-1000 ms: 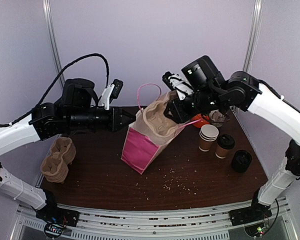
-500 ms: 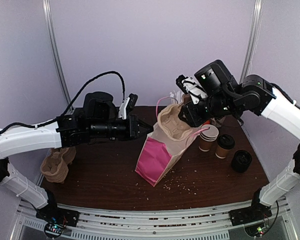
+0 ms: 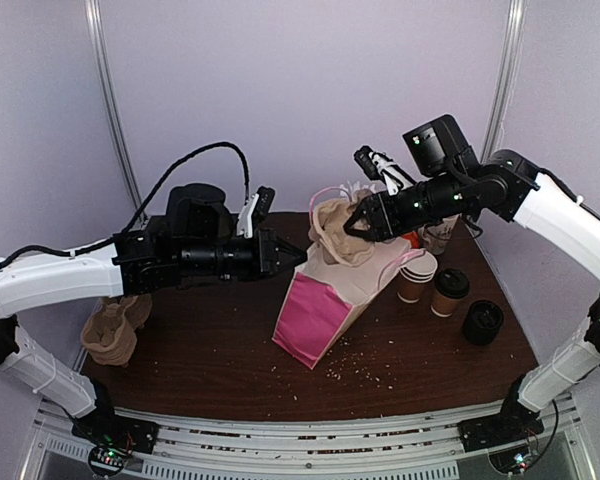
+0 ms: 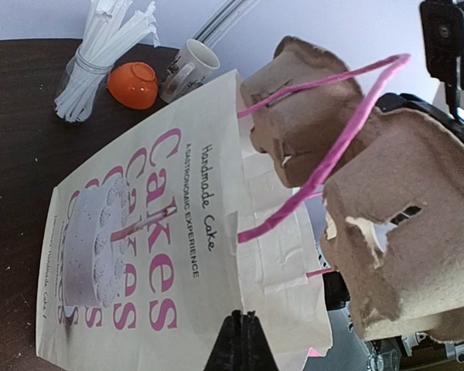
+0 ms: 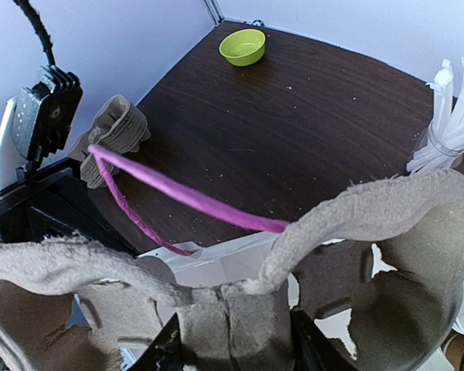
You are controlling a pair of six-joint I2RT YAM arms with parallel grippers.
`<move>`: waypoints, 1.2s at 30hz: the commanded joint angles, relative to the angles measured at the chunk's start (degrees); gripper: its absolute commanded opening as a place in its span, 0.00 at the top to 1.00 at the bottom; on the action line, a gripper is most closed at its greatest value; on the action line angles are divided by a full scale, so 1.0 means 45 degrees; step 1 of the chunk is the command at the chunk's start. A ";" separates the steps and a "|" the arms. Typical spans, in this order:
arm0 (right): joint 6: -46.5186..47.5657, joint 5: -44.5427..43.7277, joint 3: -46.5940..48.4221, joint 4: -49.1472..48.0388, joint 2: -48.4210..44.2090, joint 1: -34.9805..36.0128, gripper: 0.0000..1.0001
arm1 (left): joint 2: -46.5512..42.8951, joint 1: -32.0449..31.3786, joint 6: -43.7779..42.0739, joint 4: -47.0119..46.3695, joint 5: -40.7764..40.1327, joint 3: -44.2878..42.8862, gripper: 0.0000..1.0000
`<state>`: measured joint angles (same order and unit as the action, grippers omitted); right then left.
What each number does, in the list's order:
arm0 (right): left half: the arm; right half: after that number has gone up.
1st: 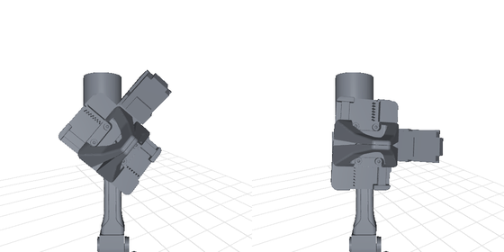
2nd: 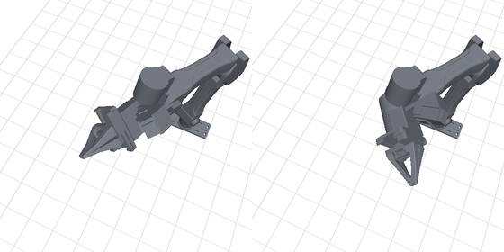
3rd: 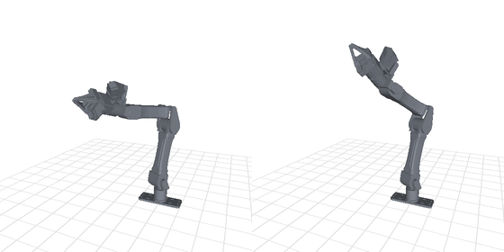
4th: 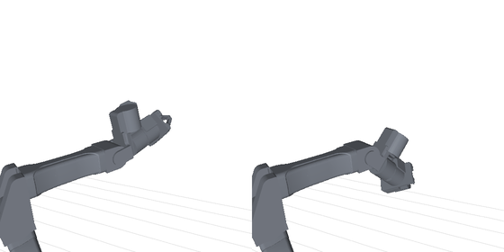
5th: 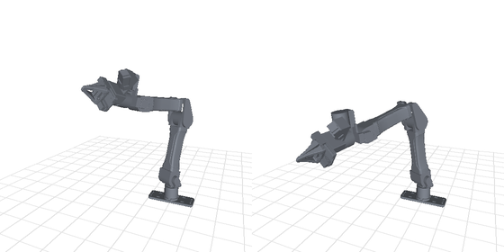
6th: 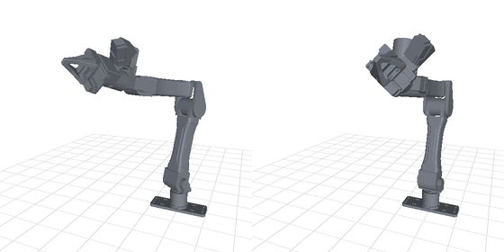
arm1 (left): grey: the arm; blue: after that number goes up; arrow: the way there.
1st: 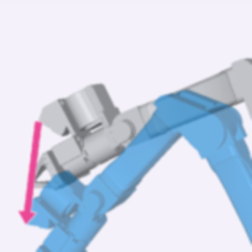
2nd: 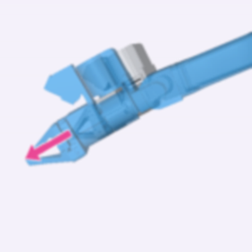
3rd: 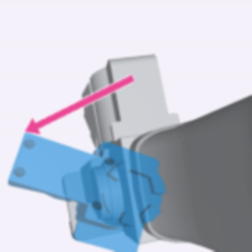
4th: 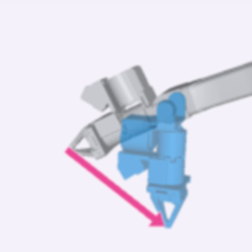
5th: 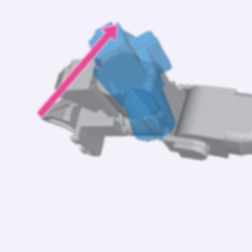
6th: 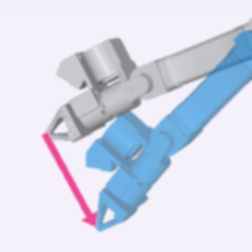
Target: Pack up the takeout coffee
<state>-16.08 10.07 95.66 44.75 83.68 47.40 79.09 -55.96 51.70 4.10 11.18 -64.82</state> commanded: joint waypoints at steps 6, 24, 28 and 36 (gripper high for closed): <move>-0.0854 0.4992 -0.1161 -0.1957 -0.0528 -0.1477 0.57 | -0.0291 0.0419 -0.0231 -0.0364 0.0163 0.0148 1.00; -0.0990 0.8145 -0.2834 -0.3799 -0.0515 -0.2268 0.57 | -0.0135 0.0968 -0.0522 -0.0345 0.0948 0.0129 1.00; -0.1311 0.8378 -0.2368 -0.4207 -0.0729 -0.2271 0.56 | -0.0115 0.0972 -0.0605 -0.0274 0.0975 0.0124 1.00; -0.0587 0.8673 -0.2180 -0.3222 -0.0609 -0.2271 0.56 | -0.0114 0.0962 -0.0701 -0.0213 0.1096 0.0107 1.00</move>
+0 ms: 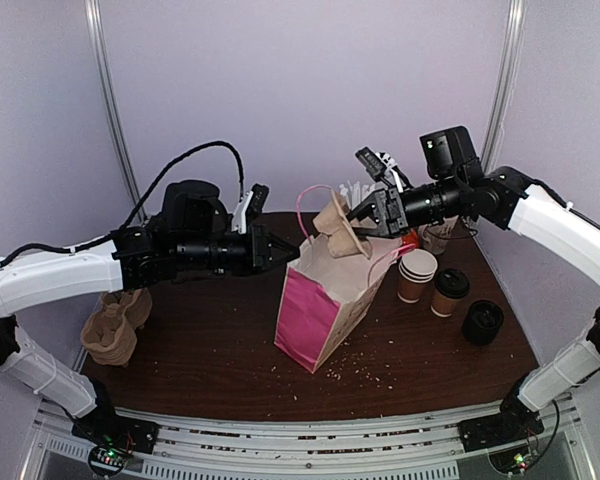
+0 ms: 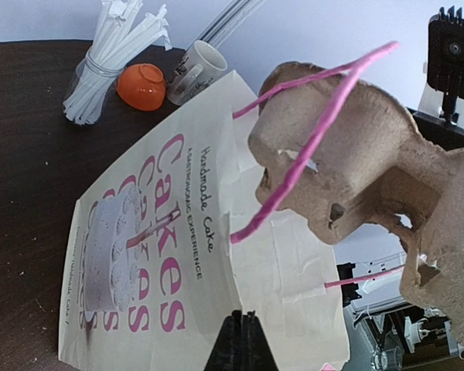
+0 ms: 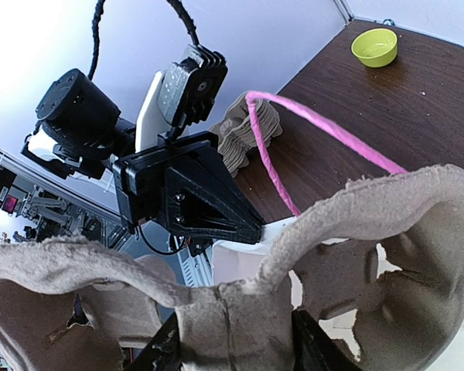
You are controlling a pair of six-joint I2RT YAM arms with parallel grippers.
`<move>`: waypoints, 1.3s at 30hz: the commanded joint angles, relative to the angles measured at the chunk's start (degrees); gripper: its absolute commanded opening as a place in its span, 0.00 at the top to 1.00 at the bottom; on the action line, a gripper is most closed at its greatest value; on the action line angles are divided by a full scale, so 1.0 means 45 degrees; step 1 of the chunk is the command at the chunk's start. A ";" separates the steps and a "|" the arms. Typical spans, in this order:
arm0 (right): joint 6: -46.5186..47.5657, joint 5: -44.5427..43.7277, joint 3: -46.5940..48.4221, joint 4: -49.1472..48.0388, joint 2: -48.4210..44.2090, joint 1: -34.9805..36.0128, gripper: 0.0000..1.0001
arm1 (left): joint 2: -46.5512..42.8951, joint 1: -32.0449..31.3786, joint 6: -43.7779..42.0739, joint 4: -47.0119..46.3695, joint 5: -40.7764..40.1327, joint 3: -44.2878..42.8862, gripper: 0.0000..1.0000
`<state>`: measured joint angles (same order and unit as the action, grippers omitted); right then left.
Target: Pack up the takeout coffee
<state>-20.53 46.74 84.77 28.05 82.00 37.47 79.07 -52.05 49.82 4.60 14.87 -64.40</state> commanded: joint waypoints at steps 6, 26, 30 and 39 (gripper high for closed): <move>0.0670 0.0626 0.0213 0.0825 -0.0171 -0.0066 0.56 | -0.0129 0.0097 -0.0395 -0.0227 0.0318 -0.0058 1.00; 0.2150 -0.2107 0.0542 0.2715 0.1685 -0.0417 0.58 | 0.0005 0.0101 -0.0863 -0.0201 0.1106 -0.0142 1.00; 0.2461 -0.2878 0.0657 0.3034 0.1718 -0.0384 0.59 | 0.0008 0.0102 -0.0864 -0.0222 0.1128 -0.0142 1.00; 0.3111 -0.5233 0.0350 0.2931 0.1226 0.0196 0.59 | 0.0008 0.0102 -0.0784 -0.0259 0.0984 -0.0142 1.00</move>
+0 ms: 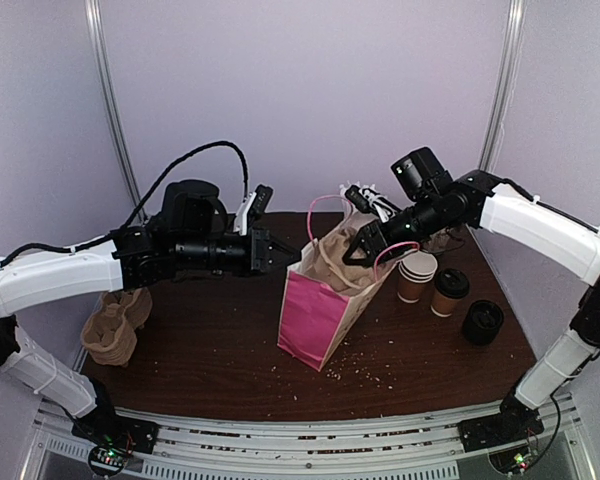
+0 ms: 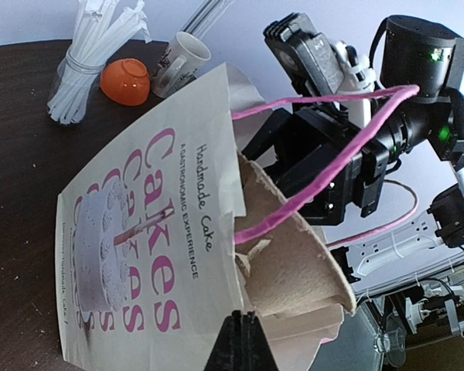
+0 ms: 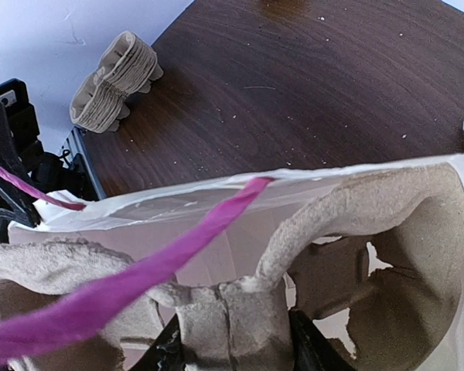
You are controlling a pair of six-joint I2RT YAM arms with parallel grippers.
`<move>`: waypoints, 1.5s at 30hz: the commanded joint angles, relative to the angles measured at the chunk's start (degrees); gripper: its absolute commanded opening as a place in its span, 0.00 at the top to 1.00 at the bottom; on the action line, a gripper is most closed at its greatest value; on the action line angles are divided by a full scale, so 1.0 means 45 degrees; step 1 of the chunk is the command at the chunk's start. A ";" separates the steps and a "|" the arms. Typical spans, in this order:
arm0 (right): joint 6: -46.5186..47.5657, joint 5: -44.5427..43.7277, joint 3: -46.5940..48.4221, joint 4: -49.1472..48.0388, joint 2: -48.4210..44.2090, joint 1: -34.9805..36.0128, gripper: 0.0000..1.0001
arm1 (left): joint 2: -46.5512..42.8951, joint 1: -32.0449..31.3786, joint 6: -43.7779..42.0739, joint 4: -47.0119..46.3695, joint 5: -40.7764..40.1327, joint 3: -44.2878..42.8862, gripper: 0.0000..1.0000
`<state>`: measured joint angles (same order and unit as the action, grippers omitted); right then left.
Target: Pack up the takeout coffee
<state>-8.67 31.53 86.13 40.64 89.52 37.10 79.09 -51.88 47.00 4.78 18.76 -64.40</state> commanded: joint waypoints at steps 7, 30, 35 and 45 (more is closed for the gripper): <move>0.0353 -0.4219 -0.0287 -0.0385 -0.0617 0.1082 0.59 | 0.0042 0.0063 0.0034 -0.0334 -0.0100 -0.0096 1.00; -0.0658 -0.6656 -0.1973 -0.2537 -0.0575 0.1704 0.59 | 0.0086 0.0093 0.0421 -0.0049 -0.1379 -0.0237 1.00; -0.0891 -0.6589 -0.2698 -0.3268 -0.0699 0.1699 0.59 | 0.0022 0.0100 0.0340 0.0107 -0.1787 -0.0222 1.00; -0.0688 -0.6411 -0.2344 -0.2958 -0.0108 0.1727 0.59 | -0.0237 0.0103 -0.1148 0.0823 -0.1554 -0.0966 0.38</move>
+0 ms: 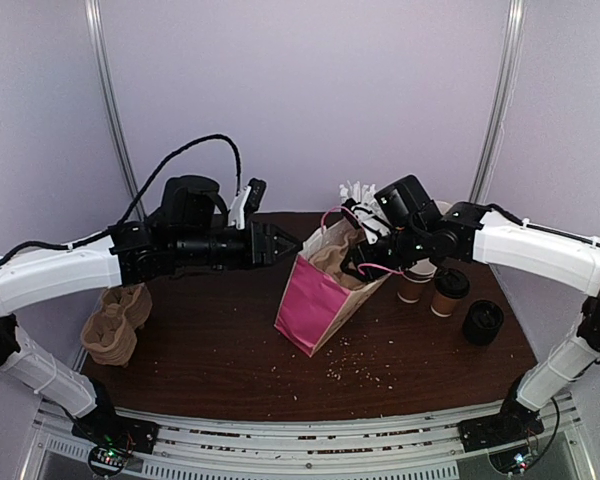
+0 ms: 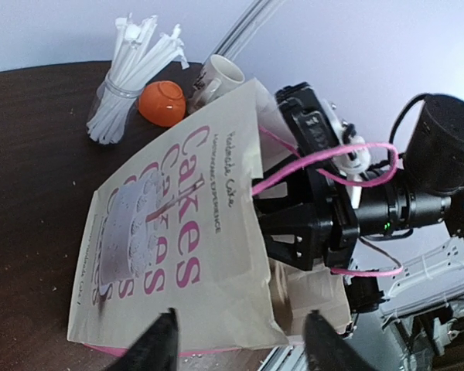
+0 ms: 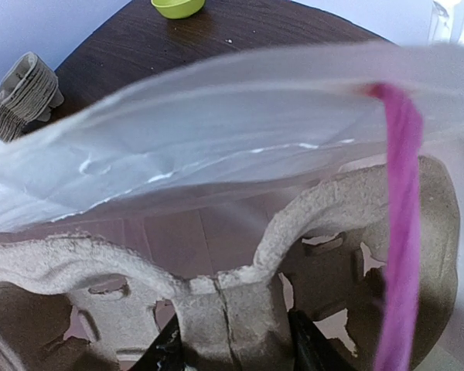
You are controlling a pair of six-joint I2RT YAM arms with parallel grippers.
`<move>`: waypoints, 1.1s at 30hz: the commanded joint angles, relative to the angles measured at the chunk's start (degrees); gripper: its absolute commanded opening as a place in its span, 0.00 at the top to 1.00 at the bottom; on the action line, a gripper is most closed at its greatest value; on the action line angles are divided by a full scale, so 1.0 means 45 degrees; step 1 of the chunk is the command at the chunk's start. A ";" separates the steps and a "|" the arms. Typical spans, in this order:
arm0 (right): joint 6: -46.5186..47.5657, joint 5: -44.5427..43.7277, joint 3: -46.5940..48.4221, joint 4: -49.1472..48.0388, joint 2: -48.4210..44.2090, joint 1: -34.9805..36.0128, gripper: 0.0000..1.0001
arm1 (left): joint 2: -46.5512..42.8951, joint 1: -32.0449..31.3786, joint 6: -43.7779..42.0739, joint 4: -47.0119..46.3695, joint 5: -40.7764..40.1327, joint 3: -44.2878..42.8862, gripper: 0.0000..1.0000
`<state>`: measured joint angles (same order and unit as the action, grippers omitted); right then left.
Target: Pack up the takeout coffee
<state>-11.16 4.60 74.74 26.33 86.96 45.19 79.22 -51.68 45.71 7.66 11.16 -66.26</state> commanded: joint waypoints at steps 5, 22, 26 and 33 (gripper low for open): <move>-0.0044 -0.0361 0.0537 0.0439 0.0714 -0.0065 0.59 | -0.0402 0.0059 -0.2562 0.0536 -0.0085 -0.1185 0.18; 0.0132 -0.0426 0.2088 0.2114 0.2055 -0.0076 0.59 | 0.0679 0.0058 -0.9185 0.0529 -0.1257 -0.2872 0.07; 0.0015 -0.0470 0.2406 0.2320 0.2468 -0.0077 0.58 | 0.0881 0.0056 -0.9043 0.0449 -0.1349 -0.2602 0.08; -0.0079 -0.0150 0.3531 0.3062 0.3626 -0.0057 0.57 | 0.0794 0.0293 -0.8226 -0.0261 -0.1308 -0.1440 0.10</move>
<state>-10.79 3.40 87.96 35.90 99.24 45.01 82.94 -51.53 7.42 10.17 5.56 -74.15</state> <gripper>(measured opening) 0.421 0.913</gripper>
